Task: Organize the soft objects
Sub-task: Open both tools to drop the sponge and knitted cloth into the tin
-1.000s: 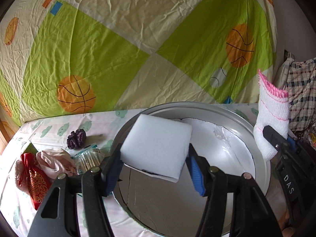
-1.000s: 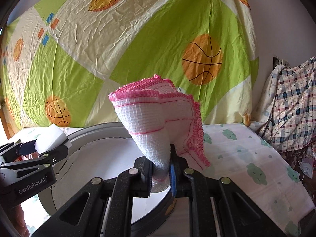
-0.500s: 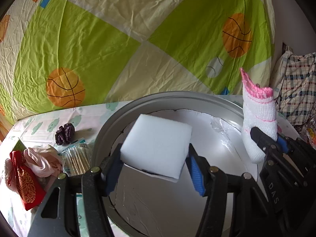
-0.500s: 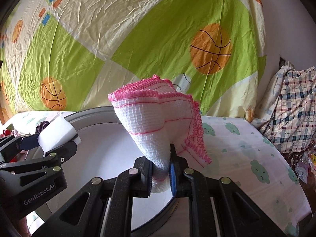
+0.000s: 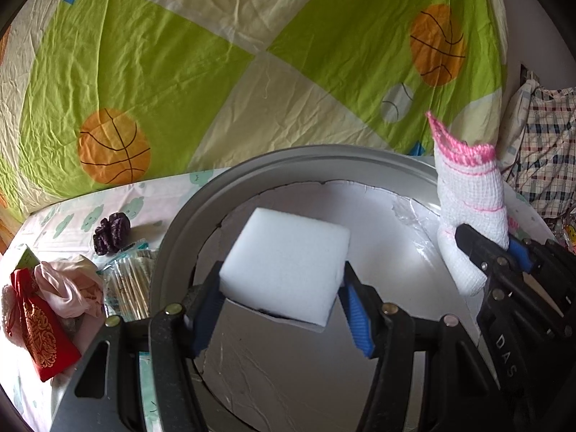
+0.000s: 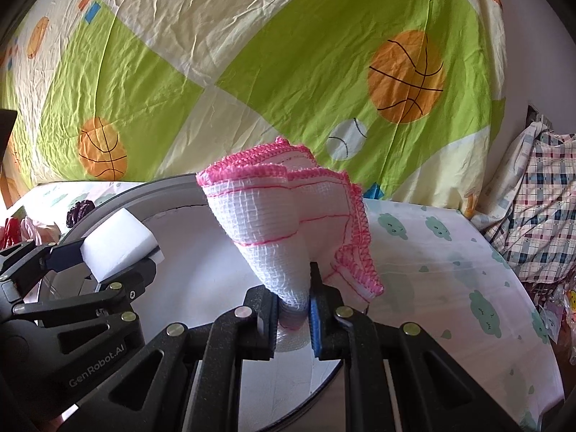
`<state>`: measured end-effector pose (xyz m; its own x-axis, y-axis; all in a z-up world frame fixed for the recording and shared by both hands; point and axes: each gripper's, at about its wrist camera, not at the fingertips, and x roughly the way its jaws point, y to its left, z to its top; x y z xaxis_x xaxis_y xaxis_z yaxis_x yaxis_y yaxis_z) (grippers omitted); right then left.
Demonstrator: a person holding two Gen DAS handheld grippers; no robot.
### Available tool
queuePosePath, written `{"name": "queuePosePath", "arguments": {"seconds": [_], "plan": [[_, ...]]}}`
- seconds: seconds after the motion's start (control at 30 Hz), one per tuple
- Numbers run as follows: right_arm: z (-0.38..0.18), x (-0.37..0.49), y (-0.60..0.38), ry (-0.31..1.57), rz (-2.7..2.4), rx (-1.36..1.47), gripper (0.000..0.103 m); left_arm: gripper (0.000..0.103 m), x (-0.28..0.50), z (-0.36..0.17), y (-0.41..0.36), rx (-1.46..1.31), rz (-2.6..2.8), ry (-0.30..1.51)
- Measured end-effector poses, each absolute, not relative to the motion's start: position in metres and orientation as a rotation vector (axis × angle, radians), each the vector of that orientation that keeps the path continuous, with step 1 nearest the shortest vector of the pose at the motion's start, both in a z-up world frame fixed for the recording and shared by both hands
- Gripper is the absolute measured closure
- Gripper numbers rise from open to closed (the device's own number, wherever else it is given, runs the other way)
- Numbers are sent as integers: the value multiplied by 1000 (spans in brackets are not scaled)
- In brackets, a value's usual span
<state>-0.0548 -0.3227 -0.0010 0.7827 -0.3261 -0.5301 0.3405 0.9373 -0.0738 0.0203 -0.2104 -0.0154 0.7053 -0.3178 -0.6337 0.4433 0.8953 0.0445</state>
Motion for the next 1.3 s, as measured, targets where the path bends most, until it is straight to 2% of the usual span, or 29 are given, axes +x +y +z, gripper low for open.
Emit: {"name": "queuePosePath", "arguments": {"seconds": [0.2, 0.3, 0.37, 0.4, 0.5, 0.57, 0.6, 0.63, 0.67, 0.87, 1.3], "plan": [[-4, -50, -324, 597, -325, 39, 87, 42, 21, -18, -210, 209, -420, 671], [-6, -45, -322, 618, -305, 30, 79, 42, 21, -19, -210, 212, -415, 666], [-7, -44, -320, 623, -291, 23, 64, 40, 20, -18, -209, 217, -405, 650], [-6, -44, -319, 620, -284, 17, 62, 39, 19, -17, -208, 223, -392, 635], [-3, -51, -318, 578, -297, 20, 45, 29, 18, -12, -202, 207, -375, 610], [2, -60, -324, 529, -310, 64, 27, 9, 19, -8, -193, 165, -371, 604], [4, -66, -329, 495, -312, 96, 24, 7, 17, -6, -188, 140, -384, 591], [7, -73, -332, 456, -315, 131, 19, 0, 16, -3, -184, 124, -385, 579], [10, -80, -335, 417, -320, 161, 14, 0, 13, 0, -181, 116, -375, 558], [20, -98, -337, 302, -381, 201, 13, 0, -4, 10, -177, 155, -340, 437], [29, -120, -322, 156, -442, 171, 13, 0, -7, 5, -159, 167, -254, 414]]}}
